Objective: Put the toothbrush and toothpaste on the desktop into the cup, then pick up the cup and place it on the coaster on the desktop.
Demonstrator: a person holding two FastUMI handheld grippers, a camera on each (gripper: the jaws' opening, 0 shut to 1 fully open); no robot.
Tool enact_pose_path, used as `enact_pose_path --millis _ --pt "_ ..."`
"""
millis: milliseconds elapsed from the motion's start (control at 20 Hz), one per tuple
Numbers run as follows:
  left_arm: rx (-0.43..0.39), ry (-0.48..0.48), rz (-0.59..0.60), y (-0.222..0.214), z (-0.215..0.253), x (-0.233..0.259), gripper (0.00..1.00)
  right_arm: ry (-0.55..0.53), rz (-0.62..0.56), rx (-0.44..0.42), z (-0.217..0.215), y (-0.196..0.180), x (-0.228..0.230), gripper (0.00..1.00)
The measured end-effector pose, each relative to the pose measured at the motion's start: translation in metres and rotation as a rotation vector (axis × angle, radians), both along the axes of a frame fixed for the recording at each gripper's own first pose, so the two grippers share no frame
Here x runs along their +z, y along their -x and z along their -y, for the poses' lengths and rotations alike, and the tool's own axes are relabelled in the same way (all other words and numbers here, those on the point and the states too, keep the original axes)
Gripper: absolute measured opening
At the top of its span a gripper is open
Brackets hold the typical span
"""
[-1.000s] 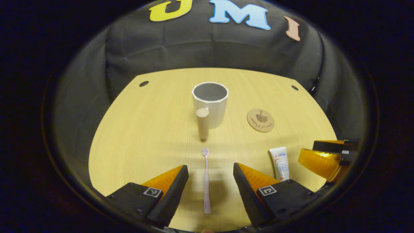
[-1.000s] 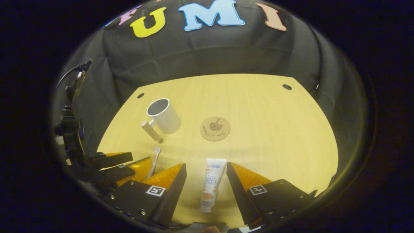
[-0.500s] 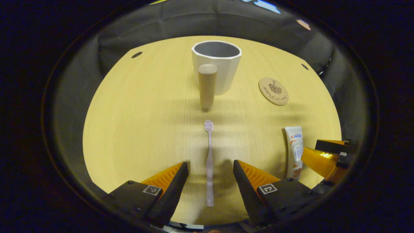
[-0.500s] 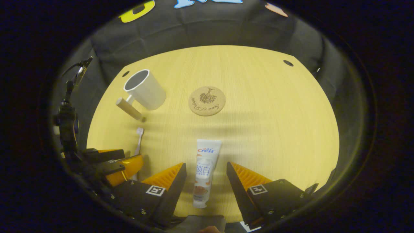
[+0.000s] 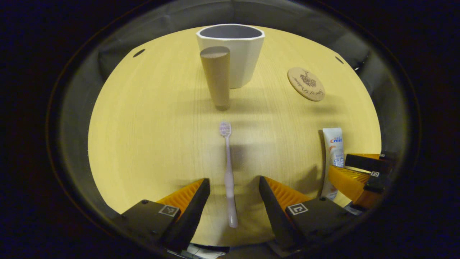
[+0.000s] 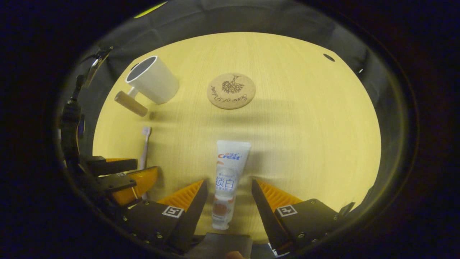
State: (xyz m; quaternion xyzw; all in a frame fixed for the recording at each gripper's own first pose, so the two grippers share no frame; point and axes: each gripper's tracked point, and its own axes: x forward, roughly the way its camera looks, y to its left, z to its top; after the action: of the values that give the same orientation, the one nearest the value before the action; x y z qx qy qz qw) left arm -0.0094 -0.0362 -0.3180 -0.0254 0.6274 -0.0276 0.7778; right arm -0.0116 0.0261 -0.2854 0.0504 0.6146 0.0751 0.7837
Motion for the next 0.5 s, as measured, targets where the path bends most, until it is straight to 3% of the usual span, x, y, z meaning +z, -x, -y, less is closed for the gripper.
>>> enact_pose_path --millis 50,150,200,250,400,500 --pt "-0.009 -0.007 -0.009 0.000 0.001 0.000 0.93 0.007 -0.016 0.002 0.000 0.002 -0.005 0.78" --pt "-0.030 -0.024 -0.030 0.001 0.000 -0.002 0.92 0.007 -0.034 0.008 -0.001 0.002 -0.008 0.78" --pt "-0.039 -0.029 -0.030 0.000 0.001 -0.001 0.79 0.013 -0.040 0.015 -0.001 0.002 -0.009 0.78" --pt "-0.044 -0.029 -0.033 0.000 0.002 -0.002 0.84 0.023 -0.046 0.022 0.000 0.004 -0.012 0.79" --pt "-0.042 -0.029 -0.041 0.002 0.002 -0.001 0.65 0.038 -0.069 0.044 -0.001 0.009 -0.016 0.79" --pt "-0.040 -0.026 -0.053 0.003 0.004 -0.002 0.70 0.049 -0.068 0.049 -0.002 0.009 -0.018 0.79"
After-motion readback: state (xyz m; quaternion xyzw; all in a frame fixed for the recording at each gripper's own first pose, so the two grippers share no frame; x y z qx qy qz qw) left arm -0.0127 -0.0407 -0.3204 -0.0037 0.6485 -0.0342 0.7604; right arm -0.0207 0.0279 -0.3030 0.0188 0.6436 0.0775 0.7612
